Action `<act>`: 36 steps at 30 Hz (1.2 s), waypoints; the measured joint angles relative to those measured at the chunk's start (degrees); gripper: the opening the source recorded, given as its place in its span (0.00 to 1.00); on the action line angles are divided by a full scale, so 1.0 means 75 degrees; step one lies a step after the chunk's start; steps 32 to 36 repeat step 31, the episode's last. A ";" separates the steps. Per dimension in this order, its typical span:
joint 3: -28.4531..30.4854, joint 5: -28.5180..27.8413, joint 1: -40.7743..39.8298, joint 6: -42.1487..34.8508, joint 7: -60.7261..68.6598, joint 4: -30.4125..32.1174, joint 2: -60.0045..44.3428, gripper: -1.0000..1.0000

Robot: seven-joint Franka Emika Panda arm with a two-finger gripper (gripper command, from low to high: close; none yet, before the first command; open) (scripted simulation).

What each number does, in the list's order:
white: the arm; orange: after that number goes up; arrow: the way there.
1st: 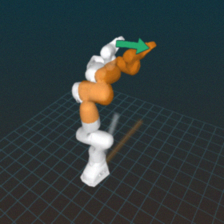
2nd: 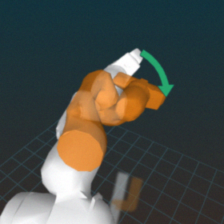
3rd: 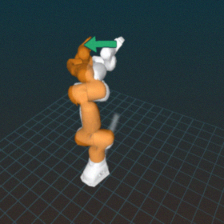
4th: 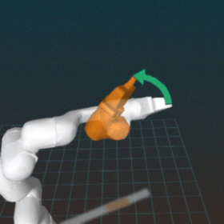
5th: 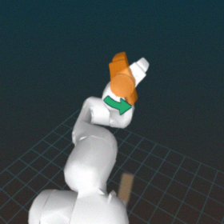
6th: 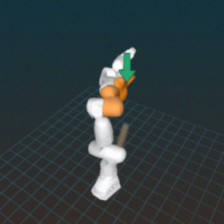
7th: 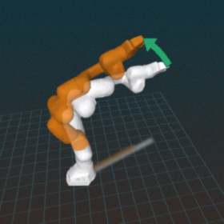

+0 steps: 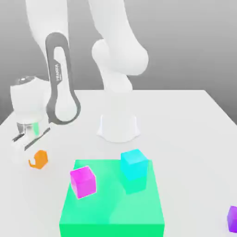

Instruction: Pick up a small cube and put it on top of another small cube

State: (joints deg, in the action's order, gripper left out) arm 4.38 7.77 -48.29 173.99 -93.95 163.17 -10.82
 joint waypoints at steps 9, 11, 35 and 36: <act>-0.0424 -0.0856 0.1077 -0.2088 -0.1061 0.0029 0.2163 0.00; -0.0808 -0.0714 0.1510 -0.2587 -0.1186 -0.0097 0.2551 0.00; -0.3480 0.0349 0.4619 -0.3982 -0.1951 -0.0433 0.3653 1.00; -0.3480 0.0349 0.4619 -0.3982 -0.1951 -0.0433 0.3653 1.00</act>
